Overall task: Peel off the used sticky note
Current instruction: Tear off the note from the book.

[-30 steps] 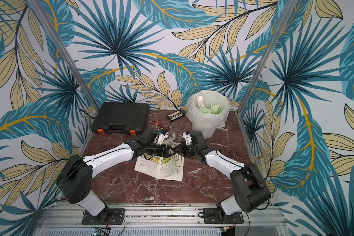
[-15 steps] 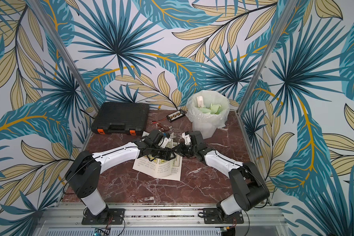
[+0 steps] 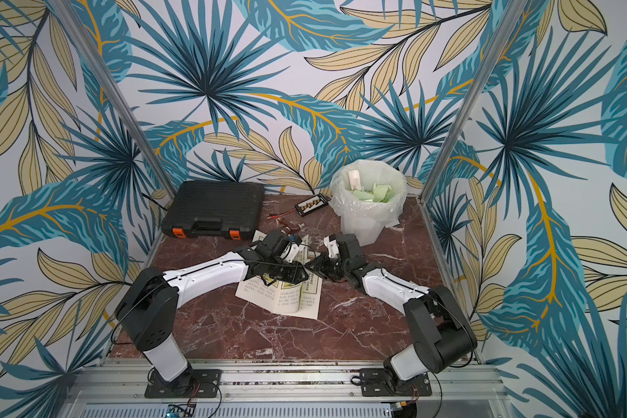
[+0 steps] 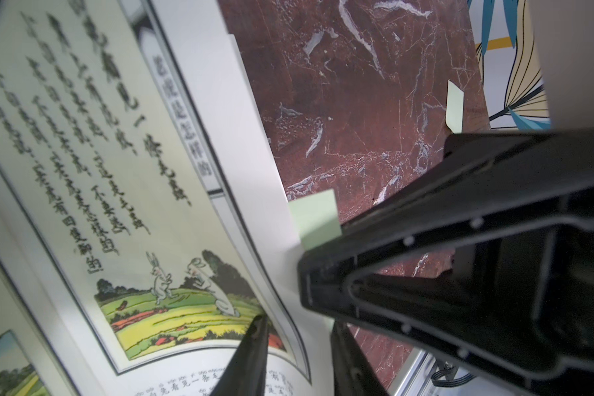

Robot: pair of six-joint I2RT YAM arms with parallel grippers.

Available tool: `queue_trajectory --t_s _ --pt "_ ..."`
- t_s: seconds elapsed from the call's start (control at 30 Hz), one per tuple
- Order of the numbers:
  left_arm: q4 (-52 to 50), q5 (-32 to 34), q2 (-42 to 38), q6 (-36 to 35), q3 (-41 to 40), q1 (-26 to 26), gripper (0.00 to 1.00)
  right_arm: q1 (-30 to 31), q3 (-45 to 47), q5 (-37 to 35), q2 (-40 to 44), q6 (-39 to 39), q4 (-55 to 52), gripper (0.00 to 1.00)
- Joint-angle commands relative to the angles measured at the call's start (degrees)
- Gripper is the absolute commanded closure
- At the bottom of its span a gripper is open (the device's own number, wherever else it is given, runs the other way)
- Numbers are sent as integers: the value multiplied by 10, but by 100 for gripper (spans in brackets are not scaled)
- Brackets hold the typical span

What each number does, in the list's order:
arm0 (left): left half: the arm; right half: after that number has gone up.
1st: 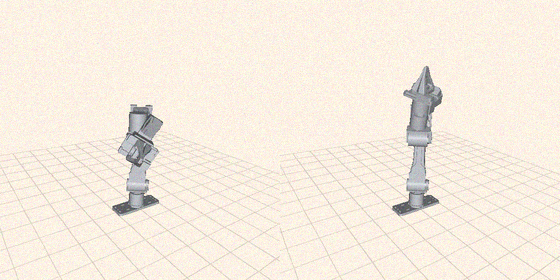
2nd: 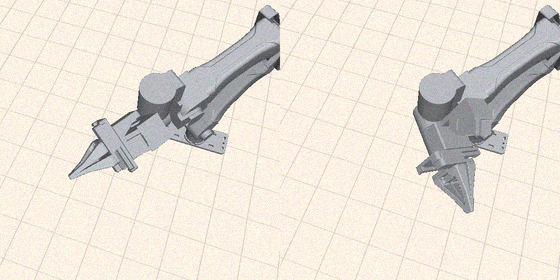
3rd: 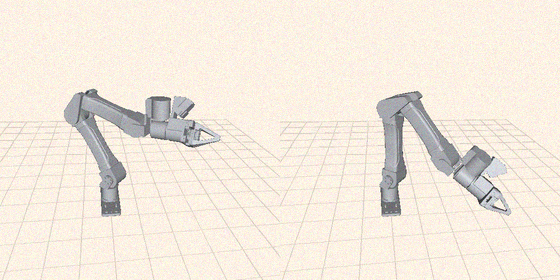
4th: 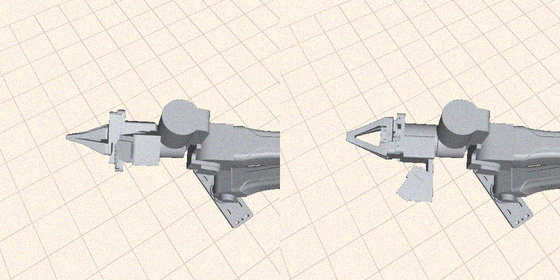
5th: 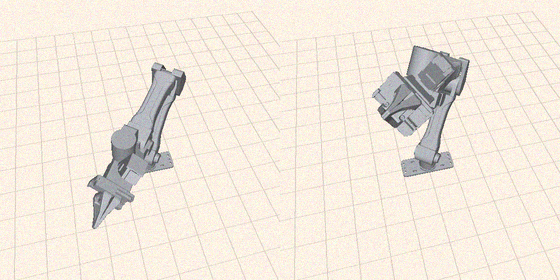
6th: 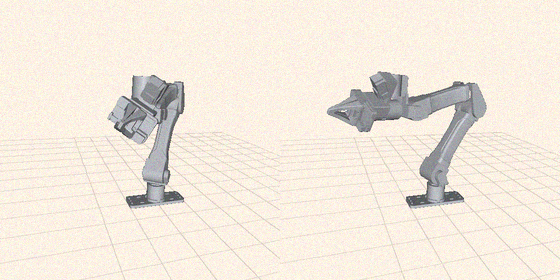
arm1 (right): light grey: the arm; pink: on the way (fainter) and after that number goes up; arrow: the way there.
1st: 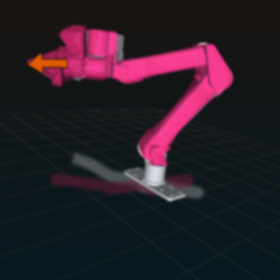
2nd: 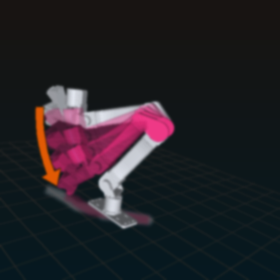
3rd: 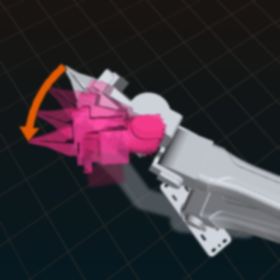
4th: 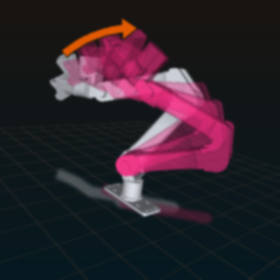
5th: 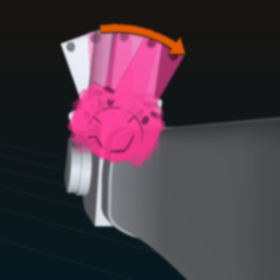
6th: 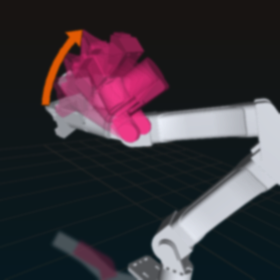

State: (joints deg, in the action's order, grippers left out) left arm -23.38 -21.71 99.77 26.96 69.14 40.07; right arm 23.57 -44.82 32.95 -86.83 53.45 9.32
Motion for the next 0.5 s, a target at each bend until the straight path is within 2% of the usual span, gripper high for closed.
queue_trajectory --t_s 0.0,0.23,0.47 --pt "14 9 -13 6 -6 -11 70 -3 15 11 0 5 19 99" --pt "38 -8 -17 13 -24 -18 73 -5 16 17 -8 10 32 92" --pt "50 -14 -17 15 -33 -20 69 -5 17 17 -13 7 32 86"
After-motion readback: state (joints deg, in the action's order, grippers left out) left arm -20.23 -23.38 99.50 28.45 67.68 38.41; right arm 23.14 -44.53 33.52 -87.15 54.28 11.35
